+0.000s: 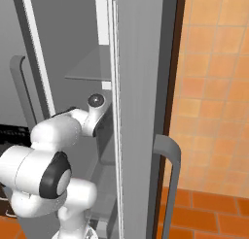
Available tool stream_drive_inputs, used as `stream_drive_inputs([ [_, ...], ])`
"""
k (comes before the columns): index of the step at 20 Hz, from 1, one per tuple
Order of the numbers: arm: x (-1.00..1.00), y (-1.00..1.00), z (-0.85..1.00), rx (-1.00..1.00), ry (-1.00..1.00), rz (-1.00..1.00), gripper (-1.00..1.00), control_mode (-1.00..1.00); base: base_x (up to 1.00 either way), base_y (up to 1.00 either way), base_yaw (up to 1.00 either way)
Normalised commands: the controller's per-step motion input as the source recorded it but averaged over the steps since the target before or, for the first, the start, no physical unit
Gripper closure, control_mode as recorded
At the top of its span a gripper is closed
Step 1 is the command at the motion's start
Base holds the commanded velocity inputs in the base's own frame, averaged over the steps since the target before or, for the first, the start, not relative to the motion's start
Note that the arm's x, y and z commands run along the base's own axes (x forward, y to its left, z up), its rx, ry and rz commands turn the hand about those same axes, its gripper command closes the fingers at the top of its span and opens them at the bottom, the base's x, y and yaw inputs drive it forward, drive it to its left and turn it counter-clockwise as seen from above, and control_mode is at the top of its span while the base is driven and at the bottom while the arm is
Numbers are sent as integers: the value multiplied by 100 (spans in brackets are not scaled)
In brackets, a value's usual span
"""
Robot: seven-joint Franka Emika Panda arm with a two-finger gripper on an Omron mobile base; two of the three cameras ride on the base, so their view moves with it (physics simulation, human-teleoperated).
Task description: Place one corn and one fish in each tupperware on the nearby counter, to pack two identical lunches.
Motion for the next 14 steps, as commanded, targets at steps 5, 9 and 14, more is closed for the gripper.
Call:
stream_drive_inputs([
  [5,48,0,-30,0,2,0,-100,-100,0,0,0],
  [9,47,0,-31,0,4,0,100,-100,0,0,0],
  [14,29,0,-27,0,0,0,100,-100,0,0,0],
])
